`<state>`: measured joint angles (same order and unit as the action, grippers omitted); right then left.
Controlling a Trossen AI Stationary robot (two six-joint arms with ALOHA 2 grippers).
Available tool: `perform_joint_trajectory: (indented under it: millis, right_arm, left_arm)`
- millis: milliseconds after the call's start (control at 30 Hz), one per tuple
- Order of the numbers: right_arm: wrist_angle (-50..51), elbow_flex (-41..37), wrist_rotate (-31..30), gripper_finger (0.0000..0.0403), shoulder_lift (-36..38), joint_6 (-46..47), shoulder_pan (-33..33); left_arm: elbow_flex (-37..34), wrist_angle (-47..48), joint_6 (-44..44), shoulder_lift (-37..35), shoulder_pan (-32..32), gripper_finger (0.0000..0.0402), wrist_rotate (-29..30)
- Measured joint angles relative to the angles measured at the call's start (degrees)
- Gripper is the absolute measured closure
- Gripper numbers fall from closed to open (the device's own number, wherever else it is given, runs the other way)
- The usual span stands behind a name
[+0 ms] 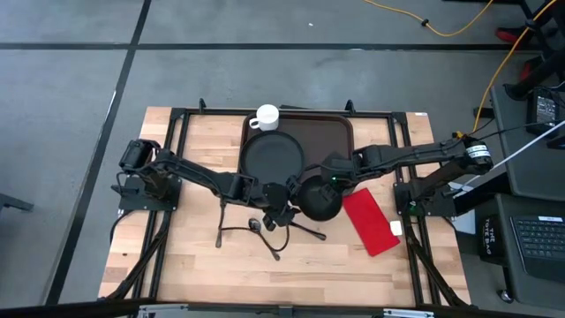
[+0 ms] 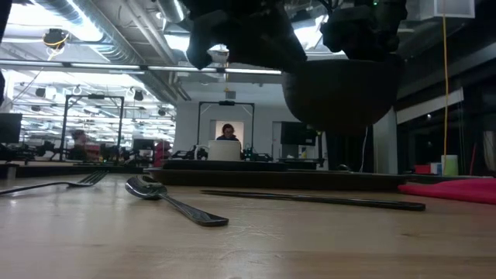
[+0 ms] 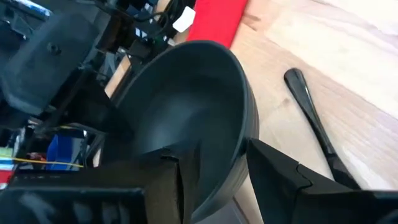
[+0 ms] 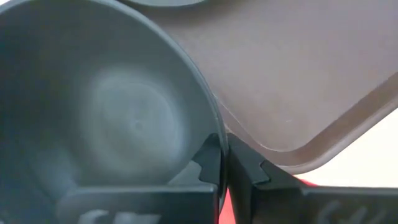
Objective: Set up tray
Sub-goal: Put the black bowl on top of the black plate on the brown serving tray
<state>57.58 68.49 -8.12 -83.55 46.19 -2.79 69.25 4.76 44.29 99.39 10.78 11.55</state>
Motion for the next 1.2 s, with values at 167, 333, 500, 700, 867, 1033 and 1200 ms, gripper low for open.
perform_joint_trajectory:
  millis: [167,333,500,700,867,1033,1200]
  right_arm:
    - [-0.5,0.0,0.1,0.039,0.0,-0.8,0.0]
    - [-1.1,0.0,0.0,0.0391,0.0,-1.8,0.0]
    - [-2.6,-0.1,-0.1,0.0391,0.0,-3.6,0.0]
    - [-3.1,-0.1,0.0,0.0391,0.0,-4.7,0.0]
    - [-4.4,0.1,0.1,0.0358,0.1,-6.9,0.0]
    - [-4.7,0.1,0.7,0.0317,0.1,-9.3,0.0]
    - [-5.1,0.1,0.9,0.0299,0.8,-12.0,0.0]
  left_arm:
    - [-0.1,1.5,-1.6,0.4,-1.5,0.0281,-3.8]
    - [-0.1,2.3,-1.6,0.4,-2.1,0.0291,-4.1]
    - [-0.1,2.5,-1.5,0.4,-2.5,0.0307,-6.2]
    - [-0.1,3.0,-0.5,0.4,-3.3,0.0341,-9.3]
    - [-0.1,4.2,1.9,0.4,-3.4,0.0385,-11.4]
    - [-0.1,7.1,2.6,0.4,-3.5,0.0396,-12.1]
    - [-0.1,8.9,1.4,0.4,-3.5,0.0398,-12.4]
